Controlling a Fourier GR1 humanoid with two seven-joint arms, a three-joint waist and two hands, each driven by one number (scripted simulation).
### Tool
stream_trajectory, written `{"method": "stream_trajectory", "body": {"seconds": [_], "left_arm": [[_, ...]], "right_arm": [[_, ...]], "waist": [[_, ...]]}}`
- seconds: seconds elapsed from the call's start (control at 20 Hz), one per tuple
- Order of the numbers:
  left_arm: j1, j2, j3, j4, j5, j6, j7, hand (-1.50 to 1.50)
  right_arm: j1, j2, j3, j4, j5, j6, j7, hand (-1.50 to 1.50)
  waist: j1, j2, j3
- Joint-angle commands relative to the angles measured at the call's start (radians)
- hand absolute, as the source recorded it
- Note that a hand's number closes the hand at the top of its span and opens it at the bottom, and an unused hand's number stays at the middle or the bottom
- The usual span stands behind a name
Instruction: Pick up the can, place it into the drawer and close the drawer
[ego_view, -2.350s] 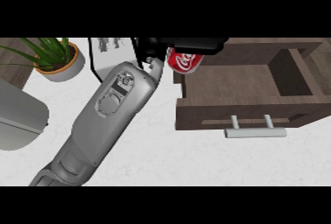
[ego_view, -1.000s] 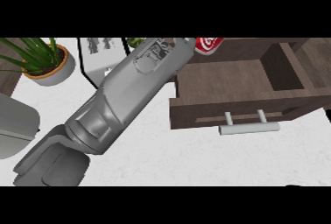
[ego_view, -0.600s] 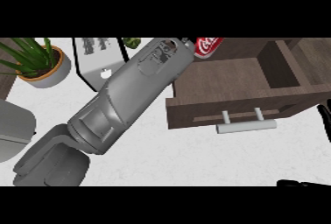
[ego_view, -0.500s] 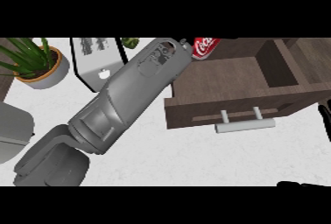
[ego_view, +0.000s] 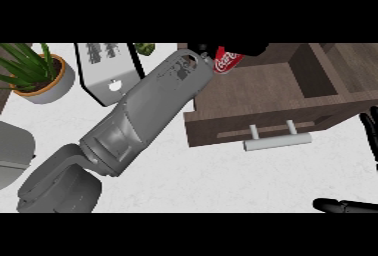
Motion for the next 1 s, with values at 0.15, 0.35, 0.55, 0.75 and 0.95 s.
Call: {"method": "stream_trajectory", "body": {"seconds": [0.15, 0.35, 0.55, 0.75, 0.95], "left_arm": [[0.032, 0.000, -0.035, 0.006, 0.043, 0.082, -0.018, -1.50], [0.032, 0.000, -0.040, 0.017, 0.056, 0.088, -0.041, -1.50], [0.053, 0.000, -0.062, -0.018, 0.085, 0.133, -0.048, -1.50], [0.024, 0.000, -0.023, -0.002, 0.126, 0.121, -0.055, -1.50], [0.036, 0.000, -0.044, -0.025, 0.149, 0.135, -0.051, -1.50]], "right_arm": [[-0.013, -0.004, 0.027, -0.028, -0.005, 0.008, 0.035, -1.50], [0.017, -0.013, 0.000, -0.013, -0.018, 0.028, -0.010, -1.50], [0.007, 0.000, 0.028, -0.060, 0.019, 0.004, 0.007, -1.50], [0.016, -0.050, 0.009, -0.104, 0.083, 0.016, -0.030, -1.50], [-0.014, -0.084, 0.047, -0.104, 0.223, 0.007, -0.070, -1.50]], "waist": [[-0.021, 0.004, 0.000], [-0.016, 0.001, 0.000], [-0.023, 0.002, -0.001], [-0.025, 0.003, -0.001], [0.002, -0.001, -0.002]]}}
